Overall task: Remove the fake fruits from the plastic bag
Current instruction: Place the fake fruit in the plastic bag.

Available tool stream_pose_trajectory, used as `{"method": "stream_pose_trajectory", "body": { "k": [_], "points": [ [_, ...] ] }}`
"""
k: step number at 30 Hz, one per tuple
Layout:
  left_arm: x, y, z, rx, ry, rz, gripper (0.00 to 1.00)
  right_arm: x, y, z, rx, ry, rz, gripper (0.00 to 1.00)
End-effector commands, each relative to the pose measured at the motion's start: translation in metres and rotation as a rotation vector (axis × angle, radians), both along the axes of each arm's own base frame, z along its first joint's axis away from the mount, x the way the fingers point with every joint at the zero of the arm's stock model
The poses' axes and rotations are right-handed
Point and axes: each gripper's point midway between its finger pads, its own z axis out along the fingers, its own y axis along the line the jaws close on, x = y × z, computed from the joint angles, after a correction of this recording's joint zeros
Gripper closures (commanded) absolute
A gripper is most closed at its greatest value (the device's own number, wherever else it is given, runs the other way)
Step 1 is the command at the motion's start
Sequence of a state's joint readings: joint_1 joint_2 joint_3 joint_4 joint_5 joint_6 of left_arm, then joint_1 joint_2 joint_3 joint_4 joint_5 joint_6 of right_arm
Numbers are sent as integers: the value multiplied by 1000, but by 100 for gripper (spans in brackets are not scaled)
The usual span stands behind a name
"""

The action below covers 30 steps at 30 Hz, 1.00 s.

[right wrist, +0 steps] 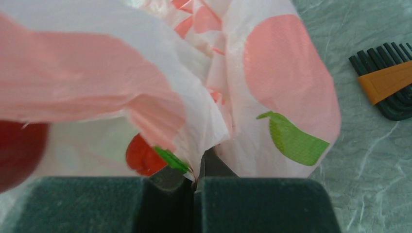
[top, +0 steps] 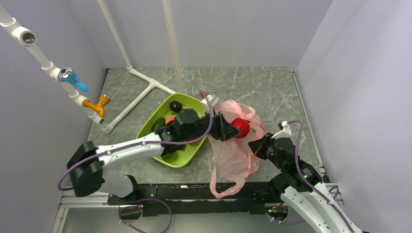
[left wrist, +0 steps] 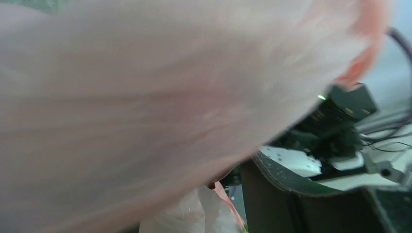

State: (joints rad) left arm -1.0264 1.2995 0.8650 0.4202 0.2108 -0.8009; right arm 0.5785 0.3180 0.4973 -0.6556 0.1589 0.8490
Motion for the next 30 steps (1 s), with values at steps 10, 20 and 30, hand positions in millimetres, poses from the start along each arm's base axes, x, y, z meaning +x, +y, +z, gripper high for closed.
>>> {"method": "stream_pose_trajectory", "body": {
  "k": [10, 20, 30],
  "points": [
    [-5, -33, -200, 623, 11, -19, 56, 0, -6, 14, 4, -34, -26, 100],
    [-5, -27, -206, 705, -27, 25, 21, -1, -3, 9, 0, -16, -9, 100],
    [-5, -22, -139, 602, -75, 77, 1, -5, 1, 5, 28, 4, 8, 100]
  ]
}}
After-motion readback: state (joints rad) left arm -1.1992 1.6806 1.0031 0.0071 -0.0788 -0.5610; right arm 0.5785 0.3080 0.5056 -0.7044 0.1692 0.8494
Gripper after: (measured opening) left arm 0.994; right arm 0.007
